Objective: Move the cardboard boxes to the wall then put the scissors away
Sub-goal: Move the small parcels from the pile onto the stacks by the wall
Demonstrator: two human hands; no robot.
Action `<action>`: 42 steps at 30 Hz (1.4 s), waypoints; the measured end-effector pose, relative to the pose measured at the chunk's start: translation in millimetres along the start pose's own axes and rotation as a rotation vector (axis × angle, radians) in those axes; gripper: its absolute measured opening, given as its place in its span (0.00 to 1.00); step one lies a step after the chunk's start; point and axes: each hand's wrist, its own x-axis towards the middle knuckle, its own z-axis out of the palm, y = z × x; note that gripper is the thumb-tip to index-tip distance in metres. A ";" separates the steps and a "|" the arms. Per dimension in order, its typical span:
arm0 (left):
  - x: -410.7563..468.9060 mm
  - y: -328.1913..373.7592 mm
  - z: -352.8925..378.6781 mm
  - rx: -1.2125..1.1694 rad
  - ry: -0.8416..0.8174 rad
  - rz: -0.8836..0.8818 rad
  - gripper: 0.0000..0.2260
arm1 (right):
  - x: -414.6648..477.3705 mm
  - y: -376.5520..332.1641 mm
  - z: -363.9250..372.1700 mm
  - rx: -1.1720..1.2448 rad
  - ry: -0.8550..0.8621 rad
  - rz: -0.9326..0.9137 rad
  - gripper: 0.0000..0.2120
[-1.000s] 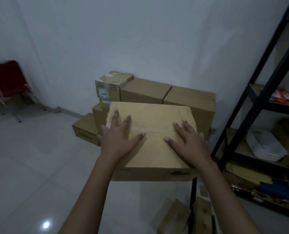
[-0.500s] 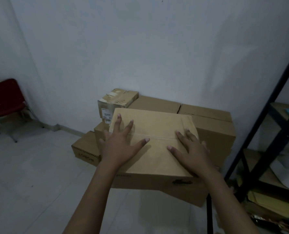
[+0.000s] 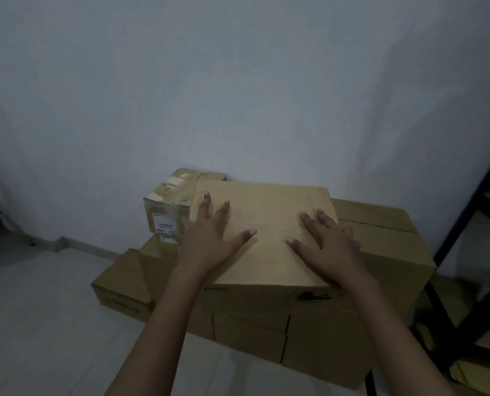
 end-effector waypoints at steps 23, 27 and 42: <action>268.4 -9.4 75.1 -0.013 -0.059 -0.133 0.45 | 368.4 29.9 47.3 0.003 -0.252 -0.190 0.33; 275.8 1.9 89.1 -0.003 -0.068 -0.144 0.41 | 425.6 38.2 58.8 0.033 -0.325 -0.276 0.32; 276.0 35.9 114.0 0.024 -0.108 -0.119 0.36 | 499.4 31.5 87.2 -0.071 -0.460 -0.372 0.30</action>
